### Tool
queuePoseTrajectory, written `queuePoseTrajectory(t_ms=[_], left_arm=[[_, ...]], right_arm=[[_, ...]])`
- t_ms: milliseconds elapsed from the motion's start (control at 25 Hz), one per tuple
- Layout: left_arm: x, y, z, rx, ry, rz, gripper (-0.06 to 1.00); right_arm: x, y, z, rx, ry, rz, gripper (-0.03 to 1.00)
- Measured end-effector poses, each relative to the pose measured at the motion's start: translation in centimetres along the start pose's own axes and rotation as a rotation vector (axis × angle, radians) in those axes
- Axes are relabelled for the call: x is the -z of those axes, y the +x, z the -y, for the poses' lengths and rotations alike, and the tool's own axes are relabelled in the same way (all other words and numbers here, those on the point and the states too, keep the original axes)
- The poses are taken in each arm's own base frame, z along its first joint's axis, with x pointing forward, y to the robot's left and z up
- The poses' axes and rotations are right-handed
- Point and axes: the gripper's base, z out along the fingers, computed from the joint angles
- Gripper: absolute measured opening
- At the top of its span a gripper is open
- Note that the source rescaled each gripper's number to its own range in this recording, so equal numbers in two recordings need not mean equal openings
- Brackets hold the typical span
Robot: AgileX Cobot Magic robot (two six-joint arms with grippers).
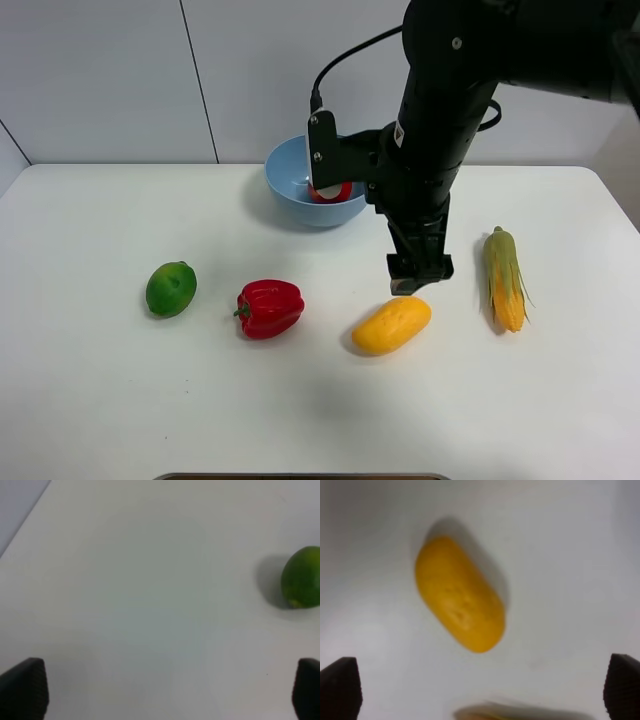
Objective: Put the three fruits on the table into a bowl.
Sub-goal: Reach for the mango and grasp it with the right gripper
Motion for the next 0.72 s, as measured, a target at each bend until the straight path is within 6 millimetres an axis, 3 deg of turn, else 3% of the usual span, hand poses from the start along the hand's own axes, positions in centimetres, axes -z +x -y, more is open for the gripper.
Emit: queuePoseTrajectory(t_ms=[360,720], left_arm=[[0.0,0.0,0.0,0.0,0.0,0.0,1.0],[0.0,0.0,0.0,0.0,0.0,0.0,1.0]], right_arm=[[-3.7,1.6,-1.5,0.041,-0.046,-0.091,0.91],[-6.8,2.9,-1.7,0.082,0.013,-0.05,0.91]])
